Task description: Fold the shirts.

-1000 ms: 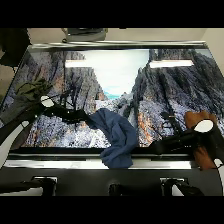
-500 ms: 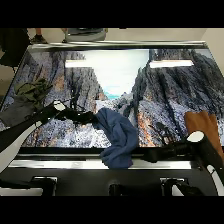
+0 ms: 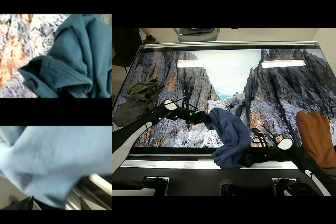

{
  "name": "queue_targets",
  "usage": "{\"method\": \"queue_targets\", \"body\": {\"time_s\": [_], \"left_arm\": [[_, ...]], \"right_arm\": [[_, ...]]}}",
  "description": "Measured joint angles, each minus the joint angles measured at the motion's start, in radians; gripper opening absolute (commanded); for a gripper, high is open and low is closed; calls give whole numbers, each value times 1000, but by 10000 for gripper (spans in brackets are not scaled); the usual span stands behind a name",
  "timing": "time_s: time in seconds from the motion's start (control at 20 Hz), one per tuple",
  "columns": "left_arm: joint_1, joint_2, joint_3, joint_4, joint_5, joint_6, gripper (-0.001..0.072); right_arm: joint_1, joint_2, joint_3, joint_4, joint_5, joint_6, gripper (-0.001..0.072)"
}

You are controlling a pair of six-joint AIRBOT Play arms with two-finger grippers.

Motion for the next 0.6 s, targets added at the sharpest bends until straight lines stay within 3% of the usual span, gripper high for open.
{"method": "queue_targets", "body": {"time_s": [0.05, 0.1, 0.15, 0.35, 0.6], "left_arm": [[0, 0, 0, 0, -1, 0, 38], [0, 2, 0, 0, -5, 0, 37], [0, 2, 0, -1, -9, 0, 37], [11, 27, 8, 17, -31, 1, 34], [89, 214, 131, 197, -36, 0, 34]], "right_arm": [[26, -20, 0, 29, -14, 1, 515], [52, -42, -2, 47, -33, -3, 199], [67, -57, -2, 57, -47, -7, 45], [101, -67, 38, 55, -82, -24, 43], [76, 66, 290, -305, -22, 80, 43]]}}
